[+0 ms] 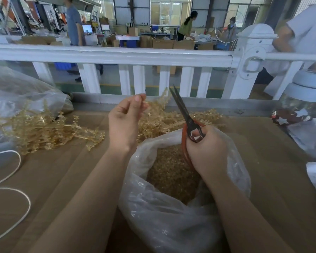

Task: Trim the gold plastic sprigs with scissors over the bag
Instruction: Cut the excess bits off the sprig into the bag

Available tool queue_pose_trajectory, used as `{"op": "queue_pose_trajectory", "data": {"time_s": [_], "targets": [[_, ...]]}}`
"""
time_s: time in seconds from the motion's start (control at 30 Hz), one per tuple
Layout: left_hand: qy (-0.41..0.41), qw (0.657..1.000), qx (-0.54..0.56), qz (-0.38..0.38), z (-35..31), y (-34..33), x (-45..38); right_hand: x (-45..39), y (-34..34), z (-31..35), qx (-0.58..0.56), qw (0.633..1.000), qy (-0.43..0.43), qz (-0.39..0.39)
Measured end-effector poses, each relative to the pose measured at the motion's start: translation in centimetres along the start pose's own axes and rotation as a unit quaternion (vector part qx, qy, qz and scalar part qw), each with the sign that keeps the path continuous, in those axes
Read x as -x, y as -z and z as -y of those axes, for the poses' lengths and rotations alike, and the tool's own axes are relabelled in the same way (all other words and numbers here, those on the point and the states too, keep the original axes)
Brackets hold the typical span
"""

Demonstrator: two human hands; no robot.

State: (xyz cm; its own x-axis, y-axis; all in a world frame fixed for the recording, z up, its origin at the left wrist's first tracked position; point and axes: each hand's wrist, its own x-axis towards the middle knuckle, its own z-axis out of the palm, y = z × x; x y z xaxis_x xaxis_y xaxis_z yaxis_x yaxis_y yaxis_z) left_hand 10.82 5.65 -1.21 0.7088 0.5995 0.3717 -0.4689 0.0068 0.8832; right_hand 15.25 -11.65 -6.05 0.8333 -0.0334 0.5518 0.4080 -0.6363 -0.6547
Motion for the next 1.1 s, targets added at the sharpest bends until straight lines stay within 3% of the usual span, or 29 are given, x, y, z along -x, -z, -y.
{"op": "queue_pose_trajectory", "data": {"time_s": [0.1, 0.23, 0.37, 0.5, 0.63, 0.73, 0.8, 0.93, 1.03, 1.1], "targets": [[-0.047, 0.992, -0.076, 0.088, 0.3, -0.3, 1.2, -0.2, 0.4, 0.6, -0.163, 0.983, -0.066, 0.053], [-0.042, 0.982, -0.083, 0.166, 0.9, -1.1, 2.8, -0.3, 1.3, 1.7, -0.336, 0.923, -0.118, 0.142], [-0.043, 0.968, -0.039, 0.242, 1.2, -1.3, 3.6, -0.3, 1.6, 1.8, -0.369, 0.906, -0.127, 0.161], [-0.084, 0.944, -0.111, 0.298, 1.2, -1.0, 3.7, -0.5, 1.5, 1.4, -0.404, 0.883, -0.162, 0.174], [-0.109, 0.916, -0.245, 0.298, 1.7, -0.6, 3.7, -0.6, 1.5, 1.4, -0.429, 0.869, -0.177, 0.173], [-0.071, 0.95, -0.139, 0.269, 1.6, -1.0, 4.2, -0.6, 1.6, 1.2, -0.431, 0.873, -0.173, 0.15], [-0.054, 0.979, -0.045, 0.192, 1.4, -1.2, 4.4, -0.6, 1.7, 1.2, -0.454, 0.865, -0.157, 0.141], [0.021, 0.995, -0.074, 0.07, 1.3, -0.9, 3.7, -0.6, 2.1, 1.5, -0.516, 0.835, -0.133, 0.139], [0.13, 0.971, -0.15, 0.133, 1.8, -0.1, 3.3, -0.8, 2.4, 1.5, -0.528, 0.826, -0.121, 0.155], [0.167, 0.962, -0.104, 0.188, 2.1, 0.1, 3.5, -0.8, 2.5, 1.5, -0.516, 0.832, -0.121, 0.165]]}}
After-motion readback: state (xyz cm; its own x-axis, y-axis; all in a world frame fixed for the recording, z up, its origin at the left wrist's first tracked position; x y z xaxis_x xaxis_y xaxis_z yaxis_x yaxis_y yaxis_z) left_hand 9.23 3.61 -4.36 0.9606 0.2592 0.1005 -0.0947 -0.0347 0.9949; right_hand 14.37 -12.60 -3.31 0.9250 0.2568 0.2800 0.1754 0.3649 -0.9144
